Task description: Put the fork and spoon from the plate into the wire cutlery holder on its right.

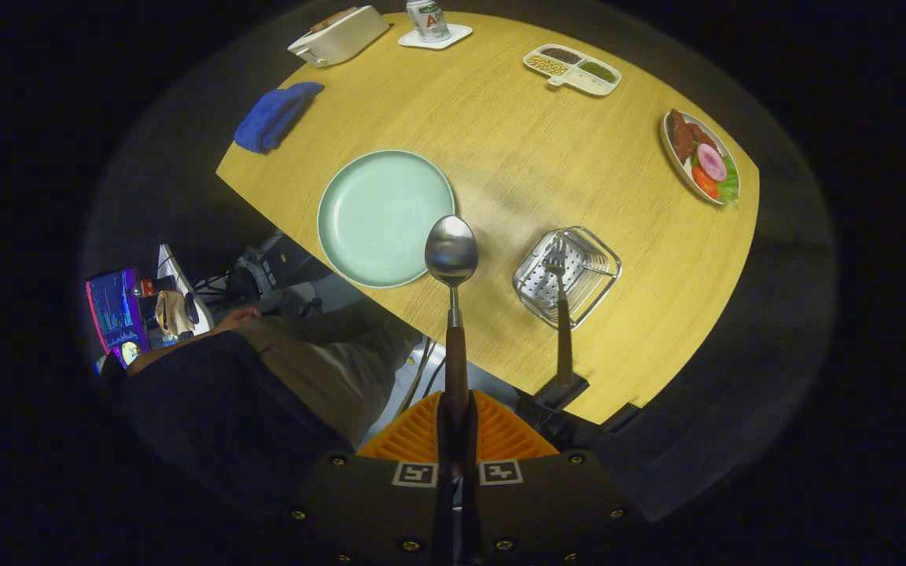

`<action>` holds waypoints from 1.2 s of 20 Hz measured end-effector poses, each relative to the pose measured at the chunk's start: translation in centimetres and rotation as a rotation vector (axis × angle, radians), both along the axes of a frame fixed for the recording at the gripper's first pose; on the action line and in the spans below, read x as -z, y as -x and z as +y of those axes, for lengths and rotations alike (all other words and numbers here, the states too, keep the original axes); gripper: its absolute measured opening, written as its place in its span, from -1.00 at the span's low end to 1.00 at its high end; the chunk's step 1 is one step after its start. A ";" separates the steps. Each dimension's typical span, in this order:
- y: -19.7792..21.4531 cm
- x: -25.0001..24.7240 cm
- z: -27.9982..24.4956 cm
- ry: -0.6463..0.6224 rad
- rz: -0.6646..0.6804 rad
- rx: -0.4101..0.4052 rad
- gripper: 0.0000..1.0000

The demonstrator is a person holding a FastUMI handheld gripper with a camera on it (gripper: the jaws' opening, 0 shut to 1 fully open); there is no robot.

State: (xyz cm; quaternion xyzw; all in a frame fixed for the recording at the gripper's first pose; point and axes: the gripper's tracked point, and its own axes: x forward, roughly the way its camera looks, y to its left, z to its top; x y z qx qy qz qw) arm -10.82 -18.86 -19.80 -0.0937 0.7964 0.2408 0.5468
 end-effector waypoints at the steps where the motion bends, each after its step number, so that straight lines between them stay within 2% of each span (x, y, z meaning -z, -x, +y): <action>1: -0.1 -0.2 -0.9 0.014 0.005 0.005 -0.90; 10: -0.5 2.3 -6.9 0.110 0.089 0.086 -0.90; 18: -2.1 7.1 -7.2 0.140 0.207 0.142 -0.90; 24: -3.6 8.6 -6.5 0.174 0.275 0.143 -0.90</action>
